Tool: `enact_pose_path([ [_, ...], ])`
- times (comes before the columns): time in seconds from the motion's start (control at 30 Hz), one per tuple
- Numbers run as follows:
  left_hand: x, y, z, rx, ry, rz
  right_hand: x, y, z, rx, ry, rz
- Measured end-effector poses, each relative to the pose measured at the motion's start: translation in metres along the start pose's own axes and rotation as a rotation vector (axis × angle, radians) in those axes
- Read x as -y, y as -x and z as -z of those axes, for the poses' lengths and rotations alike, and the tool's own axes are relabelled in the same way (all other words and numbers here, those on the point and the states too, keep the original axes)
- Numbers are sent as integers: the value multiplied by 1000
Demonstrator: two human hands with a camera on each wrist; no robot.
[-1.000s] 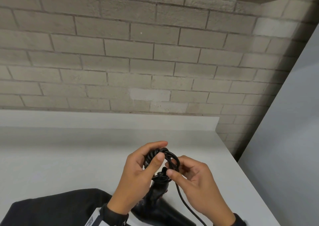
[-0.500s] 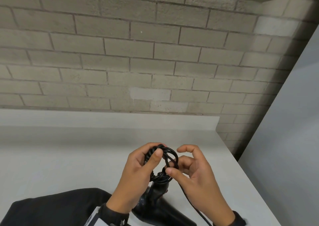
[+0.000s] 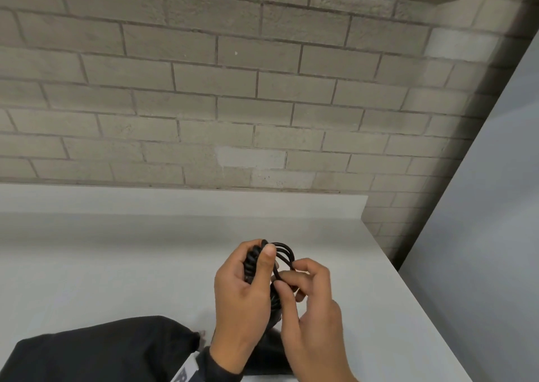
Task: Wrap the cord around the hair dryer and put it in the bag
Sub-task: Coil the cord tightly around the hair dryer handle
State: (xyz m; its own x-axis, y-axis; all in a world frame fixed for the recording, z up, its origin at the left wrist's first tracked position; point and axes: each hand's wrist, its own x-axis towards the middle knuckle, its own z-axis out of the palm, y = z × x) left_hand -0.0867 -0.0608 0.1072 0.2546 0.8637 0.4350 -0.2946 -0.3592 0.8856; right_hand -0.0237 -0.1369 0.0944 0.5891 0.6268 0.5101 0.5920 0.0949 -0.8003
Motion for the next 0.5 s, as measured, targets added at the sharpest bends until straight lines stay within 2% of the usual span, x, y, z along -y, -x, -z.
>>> enact_pose_path([
  [0.17, 9, 0, -4, -61, -25, -63, 17, -9, 14, 79, -338, -369],
  [0.27, 12, -4, -2, -40, -101, -172, 19, -16, 25, 150, -574, -541],
  [0.33, 11, -6, 2, -23, -166, -258, 19, -20, 31, 203, -691, -619],
  [0.5, 12, -9, 8, 42, -235, -337, 14, -30, 49, 394, -863, -765],
])
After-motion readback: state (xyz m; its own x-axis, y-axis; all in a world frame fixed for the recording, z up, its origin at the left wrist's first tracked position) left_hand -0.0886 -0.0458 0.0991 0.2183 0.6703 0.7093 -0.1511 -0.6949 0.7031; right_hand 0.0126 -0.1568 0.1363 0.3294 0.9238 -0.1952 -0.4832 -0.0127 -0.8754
